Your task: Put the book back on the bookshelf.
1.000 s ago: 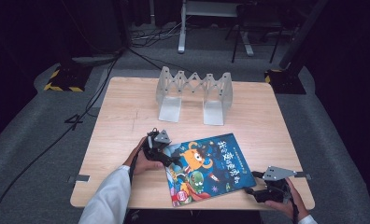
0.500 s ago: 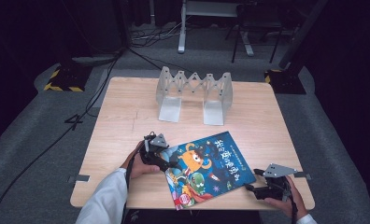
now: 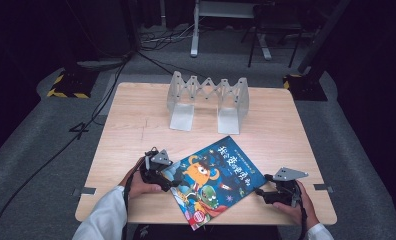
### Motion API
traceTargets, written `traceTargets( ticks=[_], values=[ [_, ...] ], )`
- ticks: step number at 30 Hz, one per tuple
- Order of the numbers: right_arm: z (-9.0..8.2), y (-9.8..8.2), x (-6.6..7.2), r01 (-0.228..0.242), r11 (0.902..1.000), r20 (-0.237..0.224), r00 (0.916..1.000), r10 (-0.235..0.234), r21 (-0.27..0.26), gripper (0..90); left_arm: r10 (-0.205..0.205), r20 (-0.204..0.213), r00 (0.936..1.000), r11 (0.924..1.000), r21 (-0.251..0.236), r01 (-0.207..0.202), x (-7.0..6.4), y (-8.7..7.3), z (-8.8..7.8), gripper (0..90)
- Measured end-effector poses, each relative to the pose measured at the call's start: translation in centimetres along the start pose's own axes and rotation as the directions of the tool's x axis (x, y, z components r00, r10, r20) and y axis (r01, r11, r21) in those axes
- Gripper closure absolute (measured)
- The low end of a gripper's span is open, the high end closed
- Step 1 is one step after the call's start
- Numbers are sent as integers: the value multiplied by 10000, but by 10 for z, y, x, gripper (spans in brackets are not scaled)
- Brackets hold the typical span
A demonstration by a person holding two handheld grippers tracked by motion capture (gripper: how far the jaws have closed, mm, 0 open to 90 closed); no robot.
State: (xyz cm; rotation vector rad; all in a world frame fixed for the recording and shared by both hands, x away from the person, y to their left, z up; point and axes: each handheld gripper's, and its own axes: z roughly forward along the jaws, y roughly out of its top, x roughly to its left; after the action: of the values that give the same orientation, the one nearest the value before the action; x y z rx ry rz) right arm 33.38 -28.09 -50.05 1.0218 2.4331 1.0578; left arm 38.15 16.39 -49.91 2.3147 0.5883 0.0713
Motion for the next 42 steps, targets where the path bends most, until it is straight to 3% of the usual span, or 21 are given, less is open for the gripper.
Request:
traceTargets(
  ticks=[11, 19, 23, 28, 37, 40, 41, 42],
  values=[
    [27, 25, -9, -27, 10000, 370, 9993, 27, 1, 306, -217, -233, 9995, 9997, 64, 219, -16, -22, -18, 148],
    [38, 36, -11, -71, 10000, 782, 9969, 72, -11, 283, -289, -300, 9991, 9996, -12, 289, -26, -33, -26, 151],
    [34, 32, -9, -208, 9998, 664, 9976, 203, 67, 297, -381, -431, 9983, 9992, -112, 377, -29, -36, -27, 152],
    [25, 25, 5, 247, 9996, 303, 9992, -250, 111, 294, -449, -460, 9979, 9989, -167, 442, -31, -38, -28, 152],
    [21, 20, 15, 348, 9993, -100, 9994, -346, 130, 295, -470, -471, 9978, 9987, -198, 461, -34, -39, -28, 145],
    [23, 22, 19, 421, 9991, -175, 9990, -419, 99, 295, -311, -465, 9984, 9994, -144, 305, -38, -40, -27, 134],
    [25, 23, 22, 533, 9985, -260, 9983, -530, 86, 293, 14, -599, 9982, 10000, -20, -16, -43, -40, -26, 133],
    [25, 23, 22, 533, 9985, -260, 9983, -530, 86, 293, 14, -599, 9982, 10000, -20, -16, -43, -40, -26, 134]
  ],
)
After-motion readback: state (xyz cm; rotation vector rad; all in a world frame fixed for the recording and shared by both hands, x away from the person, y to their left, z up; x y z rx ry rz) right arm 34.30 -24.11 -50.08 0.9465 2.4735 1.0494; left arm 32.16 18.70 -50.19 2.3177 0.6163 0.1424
